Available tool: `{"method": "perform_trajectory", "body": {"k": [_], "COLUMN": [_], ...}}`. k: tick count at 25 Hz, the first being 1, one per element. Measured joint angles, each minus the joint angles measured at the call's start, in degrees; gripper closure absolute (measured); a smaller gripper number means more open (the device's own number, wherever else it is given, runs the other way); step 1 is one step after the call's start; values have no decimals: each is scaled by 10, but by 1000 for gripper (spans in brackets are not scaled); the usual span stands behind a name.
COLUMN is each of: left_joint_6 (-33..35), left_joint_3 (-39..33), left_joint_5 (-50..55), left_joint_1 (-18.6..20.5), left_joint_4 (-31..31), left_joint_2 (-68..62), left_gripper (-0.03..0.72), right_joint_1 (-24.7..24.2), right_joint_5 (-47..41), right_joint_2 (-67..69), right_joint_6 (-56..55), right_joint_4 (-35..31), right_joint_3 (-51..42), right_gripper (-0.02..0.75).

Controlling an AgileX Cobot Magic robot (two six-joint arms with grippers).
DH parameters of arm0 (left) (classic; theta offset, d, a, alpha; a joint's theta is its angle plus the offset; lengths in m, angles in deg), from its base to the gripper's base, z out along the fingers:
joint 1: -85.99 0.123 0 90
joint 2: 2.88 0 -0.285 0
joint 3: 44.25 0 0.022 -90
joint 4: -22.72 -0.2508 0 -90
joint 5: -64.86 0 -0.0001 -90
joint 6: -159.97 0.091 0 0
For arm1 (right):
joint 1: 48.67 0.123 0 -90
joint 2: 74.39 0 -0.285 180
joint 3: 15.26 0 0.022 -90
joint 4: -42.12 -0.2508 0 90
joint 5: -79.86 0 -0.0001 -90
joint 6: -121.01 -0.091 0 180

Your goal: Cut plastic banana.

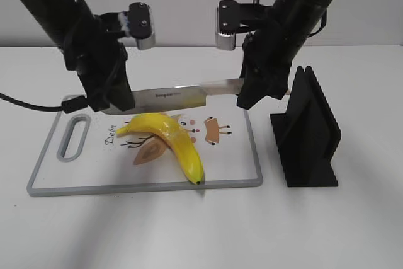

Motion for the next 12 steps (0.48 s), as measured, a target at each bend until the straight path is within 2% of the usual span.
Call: {"method": "perform_trajectory", "body": {"k": [8,12], "left_joint_6": [-22,-36], "left_joint_3": [0,5], "left_joint_5": [-53,-51], "left_joint_1": [-2,-2], "left_joint_4": [19,23], "left_joint_2": [-111,-115], "left_gripper": [703,703], "right_joint_1": [-4,-5], "right_joint_5": [43,48], "right_joint_2": [107,124], "right_joint_6": [-2,-22], "right_joint_4": [19,36], "right_joint_3": [3,13], "right_gripper": [552,535]}}
